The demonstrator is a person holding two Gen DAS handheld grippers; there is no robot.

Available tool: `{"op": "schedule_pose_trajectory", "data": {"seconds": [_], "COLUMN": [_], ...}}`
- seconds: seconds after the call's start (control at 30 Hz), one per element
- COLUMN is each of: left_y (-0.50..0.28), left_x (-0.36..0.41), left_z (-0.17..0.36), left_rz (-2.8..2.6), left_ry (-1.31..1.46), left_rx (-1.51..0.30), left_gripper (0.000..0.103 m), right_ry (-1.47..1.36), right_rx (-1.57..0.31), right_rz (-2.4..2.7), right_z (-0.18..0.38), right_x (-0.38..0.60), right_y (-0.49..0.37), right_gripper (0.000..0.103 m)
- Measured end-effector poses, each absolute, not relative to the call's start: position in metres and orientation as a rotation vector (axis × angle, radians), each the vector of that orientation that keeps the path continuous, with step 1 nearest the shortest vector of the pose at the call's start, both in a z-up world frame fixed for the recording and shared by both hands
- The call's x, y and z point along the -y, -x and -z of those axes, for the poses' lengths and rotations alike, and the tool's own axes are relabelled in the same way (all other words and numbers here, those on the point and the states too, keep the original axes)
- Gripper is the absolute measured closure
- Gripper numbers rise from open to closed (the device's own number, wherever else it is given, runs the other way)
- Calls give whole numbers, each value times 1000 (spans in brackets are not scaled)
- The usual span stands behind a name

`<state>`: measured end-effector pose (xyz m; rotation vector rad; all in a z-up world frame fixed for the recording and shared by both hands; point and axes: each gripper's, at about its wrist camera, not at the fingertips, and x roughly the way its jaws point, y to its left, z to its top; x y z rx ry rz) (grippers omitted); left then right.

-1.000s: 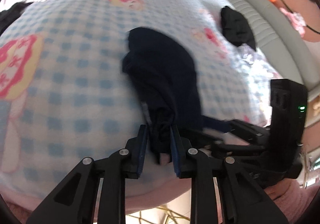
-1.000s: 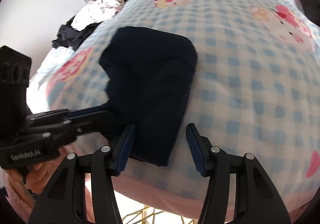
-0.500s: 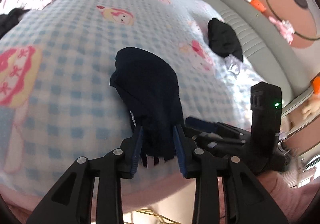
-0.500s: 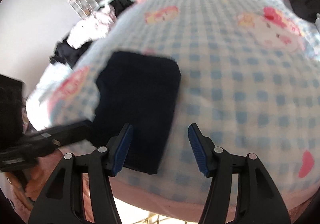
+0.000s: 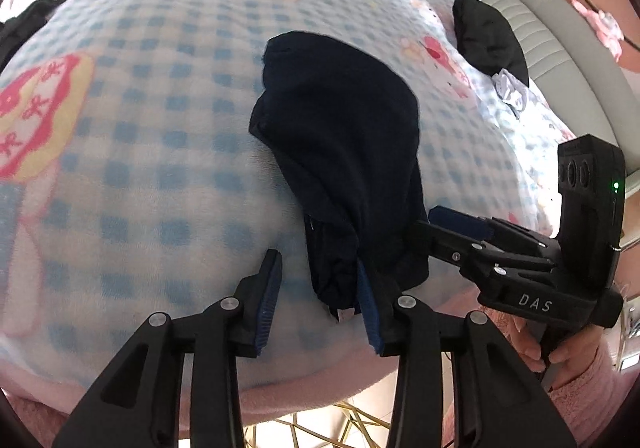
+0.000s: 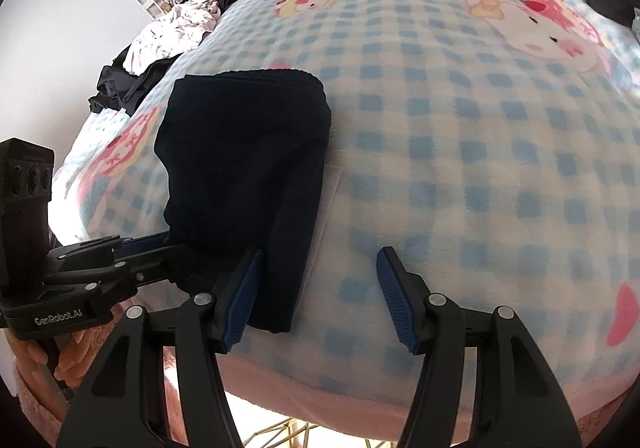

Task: Fold clothes

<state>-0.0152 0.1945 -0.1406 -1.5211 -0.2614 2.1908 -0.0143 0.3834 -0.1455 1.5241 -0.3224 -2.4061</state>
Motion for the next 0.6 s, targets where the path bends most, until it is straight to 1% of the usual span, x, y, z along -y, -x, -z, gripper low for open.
{"op": "schedule_pose_trajectory", "data": {"seconds": [0.27, 0.3, 0.33, 0.37, 0.4, 0.5, 0.6], "left_y": [20, 19, 20, 20, 19, 18, 20], "left_x": [-180, -176, -169, -165, -164, -169, -173], "left_z": [139, 137, 135, 134, 132, 132, 136], "left_rz": [-2184, -2166, -2131, -2117, -2130, -2180, -2198], "left_ry": [1524, 1500, 1460, 1435, 1418, 1426, 1461], "left_rx": [398, 459, 558, 610, 616, 539, 472], "left_gripper": [62, 62, 62, 62, 62, 62, 62], "right_ry": [-1518, -1514, -1505, -1498, -1493, -1511, -1525], "right_rx": [367, 380, 405, 426, 443, 474, 459], "right_rz": [2444, 2446, 2448, 2448, 2448, 2448, 2459], "right_z": [140, 139, 137, 137, 136, 141, 146], "right_x": [-404, -407, -410, -412, -413, -414, -406], "right_y": [8, 7, 6, 5, 5, 10, 13], "right_gripper": [42, 42, 42, 42, 42, 42, 42]}}
